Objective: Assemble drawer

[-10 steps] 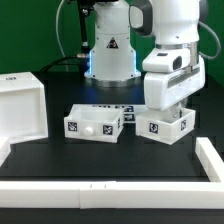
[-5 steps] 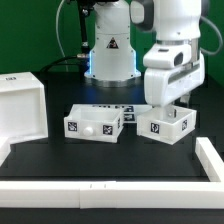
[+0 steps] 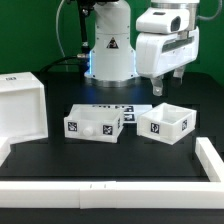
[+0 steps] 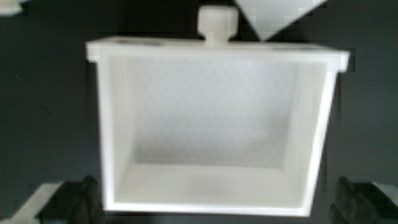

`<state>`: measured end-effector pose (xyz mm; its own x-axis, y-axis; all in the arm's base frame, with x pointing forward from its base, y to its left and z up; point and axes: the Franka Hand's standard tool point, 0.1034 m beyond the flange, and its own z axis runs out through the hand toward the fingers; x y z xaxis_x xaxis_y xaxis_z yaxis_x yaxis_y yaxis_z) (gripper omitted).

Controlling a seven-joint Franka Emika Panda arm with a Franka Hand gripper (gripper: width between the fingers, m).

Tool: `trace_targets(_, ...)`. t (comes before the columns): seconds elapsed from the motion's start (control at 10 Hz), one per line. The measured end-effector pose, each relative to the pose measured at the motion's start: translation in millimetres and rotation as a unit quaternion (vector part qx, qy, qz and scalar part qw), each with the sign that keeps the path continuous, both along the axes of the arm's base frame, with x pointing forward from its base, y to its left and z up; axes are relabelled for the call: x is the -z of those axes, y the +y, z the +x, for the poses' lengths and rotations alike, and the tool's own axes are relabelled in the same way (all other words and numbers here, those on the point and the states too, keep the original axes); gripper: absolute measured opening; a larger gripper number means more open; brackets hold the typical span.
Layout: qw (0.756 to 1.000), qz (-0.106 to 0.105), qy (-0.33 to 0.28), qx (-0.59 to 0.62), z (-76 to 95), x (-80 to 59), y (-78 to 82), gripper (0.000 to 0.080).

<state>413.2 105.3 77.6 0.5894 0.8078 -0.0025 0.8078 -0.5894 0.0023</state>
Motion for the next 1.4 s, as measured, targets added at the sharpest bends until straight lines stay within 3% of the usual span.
trace_targets(0.3,1.000,-0.003,0.001,0.005,3.9,-2.7,-5.2,0.0648)
trace_targets(0.5,0.998,-0.015,-0.012,0.067,35.7,-21.6,-39.1,0.0648)
trace_targets(0.6,0.995,-0.025,0.005,0.098,38.3,-22.5,-45.2,0.0648)
trace_targets(0.8,0.995,-0.034,0.026,0.095,41.7,-23.5,-38.7,0.0648)
trace_targets(1.0,0.988,-0.078,0.097,0.096,34.9,-25.4,-42.4,0.0648)
trace_targets(1.2,0.970,-0.137,0.166,0.116,77.6,-39.3,-82.8,0.0648)
trace_targets(1.4,0.963,-0.166,0.191,0.094,88.9,-34.8,-101.1,0.0648)
